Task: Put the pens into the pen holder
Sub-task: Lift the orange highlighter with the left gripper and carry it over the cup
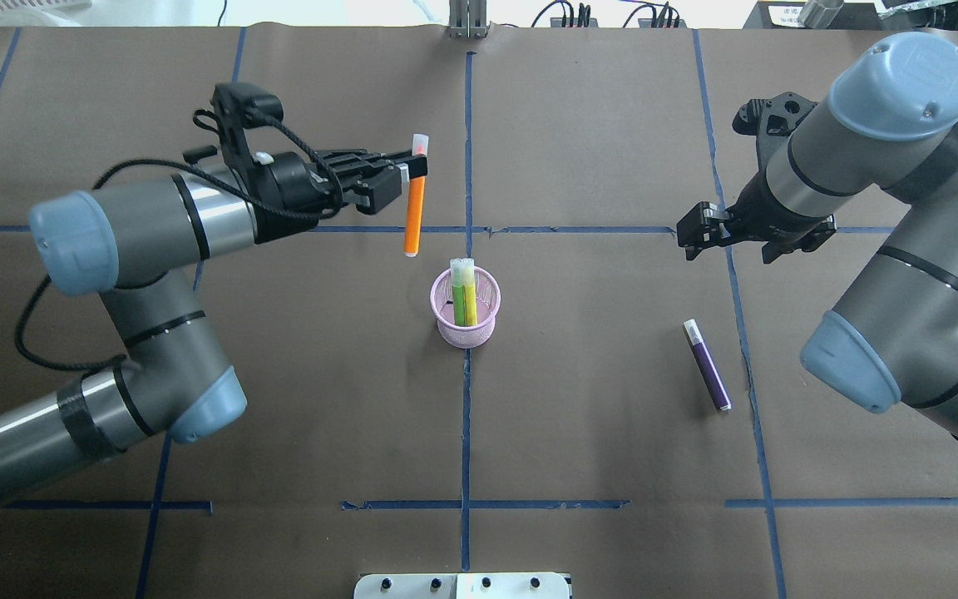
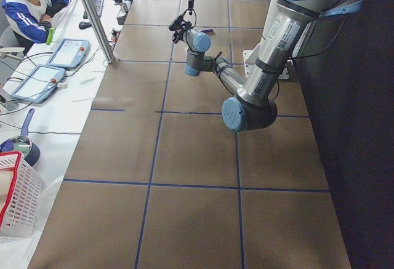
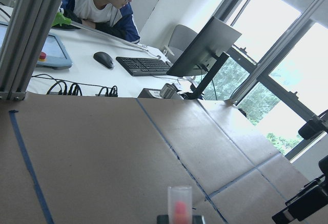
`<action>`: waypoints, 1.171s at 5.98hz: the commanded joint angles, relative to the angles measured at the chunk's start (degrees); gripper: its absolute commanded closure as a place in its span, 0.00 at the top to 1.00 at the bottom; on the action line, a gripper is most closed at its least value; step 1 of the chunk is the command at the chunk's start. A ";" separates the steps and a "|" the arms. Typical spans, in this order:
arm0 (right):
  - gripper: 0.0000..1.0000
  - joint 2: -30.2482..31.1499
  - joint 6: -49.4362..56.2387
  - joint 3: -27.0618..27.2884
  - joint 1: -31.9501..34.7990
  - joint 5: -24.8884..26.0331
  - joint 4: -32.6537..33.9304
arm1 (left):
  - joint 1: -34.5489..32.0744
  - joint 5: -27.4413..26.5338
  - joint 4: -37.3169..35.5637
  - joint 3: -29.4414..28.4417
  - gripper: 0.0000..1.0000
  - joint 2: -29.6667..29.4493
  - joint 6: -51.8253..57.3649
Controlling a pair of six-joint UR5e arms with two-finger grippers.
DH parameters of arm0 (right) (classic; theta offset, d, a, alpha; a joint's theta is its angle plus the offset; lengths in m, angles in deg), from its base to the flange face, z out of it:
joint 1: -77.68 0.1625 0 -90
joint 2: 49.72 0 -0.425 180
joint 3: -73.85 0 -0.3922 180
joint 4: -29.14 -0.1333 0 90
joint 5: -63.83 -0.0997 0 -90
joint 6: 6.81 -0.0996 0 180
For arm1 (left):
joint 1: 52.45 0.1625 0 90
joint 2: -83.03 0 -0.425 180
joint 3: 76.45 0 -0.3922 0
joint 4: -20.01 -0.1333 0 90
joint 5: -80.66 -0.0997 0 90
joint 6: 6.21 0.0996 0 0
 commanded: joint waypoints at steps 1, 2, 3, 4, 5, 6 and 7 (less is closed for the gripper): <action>1.00 -0.36 0.03 -0.02 -0.78 0.12 -0.01 | 6.24 -9.86 6.43 -5.02 0.00 -1.53 11.61; 1.00 -0.45 -0.06 0.07 -1.31 0.21 -0.01 | 9.23 -14.52 7.24 -7.84 0.00 -3.72 13.40; 1.00 -0.36 -0.06 0.07 -1.66 0.21 -0.01 | 10.57 -17.09 9.43 -10.05 0.00 -4.70 13.51; 1.00 -0.45 -0.06 -0.02 -1.75 0.21 -0.01 | 11.54 -18.42 9.80 -11.37 0.00 -5.06 13.51; 1.00 -0.36 -0.06 -0.02 -1.84 0.21 -0.01 | 11.64 -18.43 9.89 -12.34 0.00 -4.89 13.51; 1.00 -0.45 -0.06 0.07 -1.84 0.21 -0.01 | 12.25 -18.60 10.06 -13.40 0.00 -4.98 13.51; 1.00 -0.45 -0.06 0.07 -1.84 0.21 -0.01 | 13.47 -19.82 10.07 -13.67 0.03 -4.98 13.51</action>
